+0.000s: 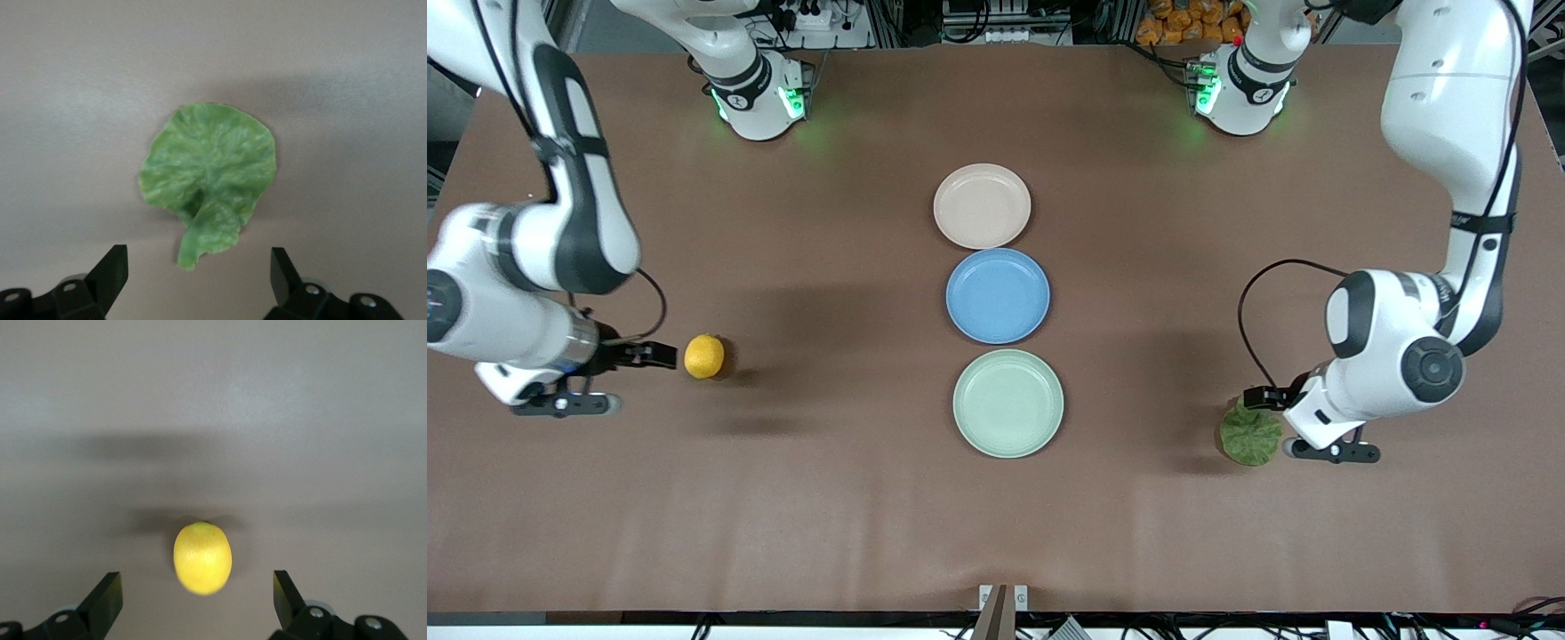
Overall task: Place lemon and lettuce in plates
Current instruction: 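Close the right gripper on the lemon while the left gripper grasps the lettuce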
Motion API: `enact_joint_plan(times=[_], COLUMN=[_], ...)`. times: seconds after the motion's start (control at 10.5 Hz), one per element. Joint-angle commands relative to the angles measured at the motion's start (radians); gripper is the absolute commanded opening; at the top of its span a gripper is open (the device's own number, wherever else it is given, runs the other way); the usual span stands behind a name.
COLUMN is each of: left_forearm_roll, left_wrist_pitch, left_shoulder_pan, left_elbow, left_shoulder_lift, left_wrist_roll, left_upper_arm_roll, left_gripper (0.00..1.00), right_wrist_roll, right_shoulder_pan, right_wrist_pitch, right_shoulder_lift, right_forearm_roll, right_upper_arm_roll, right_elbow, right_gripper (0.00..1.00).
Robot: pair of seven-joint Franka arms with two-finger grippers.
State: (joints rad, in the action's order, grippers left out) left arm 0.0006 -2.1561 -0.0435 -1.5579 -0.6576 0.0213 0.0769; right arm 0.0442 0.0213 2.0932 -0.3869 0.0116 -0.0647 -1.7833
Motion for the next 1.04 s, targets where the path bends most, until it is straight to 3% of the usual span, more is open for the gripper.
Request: enact_joint_plan(times=[0.0,0.47,0.76,0.95], left_forearm_roll=[0.010,0.021,0.021,0.021], left_wrist_pitch=[-0.025,-0.076,-0.123,-0.126], left_shoulder_pan=[-0.019,-0.019,-0.019,-0.019], left_elbow=[0.018,0.022,0.022,0.024], left_shoulder_lift=[-0.043,-0.103,-0.143,-0.145], left_wrist_roll=[0.016,0.014,0.013,-0.001], left_upper_arm_roll=[-0.002,-0.002,-0.002,-0.002], left_gripper=[0.84,0.81,0.71,0.41], right_wrist_roll=[-0.017,-0.018,-0.018,-0.020], right_shoulder_pan=[-0.004,-0.026,-0.026,-0.023], right_wrist_pitch=[0.226,0.277,0.275,0.259], right_shoulder_lift=[0.008,-0.085,-0.131,-0.148], right_forearm_roll=[-0.001,-0.019,-0.064,-0.075], right_upper_arm_roll=[0.003,0.005,0.005,0.005], right_elbow=[-0.201,-0.205,-0.205,-0.208], right_gripper=[1.00,1.00,1.00,0.94])
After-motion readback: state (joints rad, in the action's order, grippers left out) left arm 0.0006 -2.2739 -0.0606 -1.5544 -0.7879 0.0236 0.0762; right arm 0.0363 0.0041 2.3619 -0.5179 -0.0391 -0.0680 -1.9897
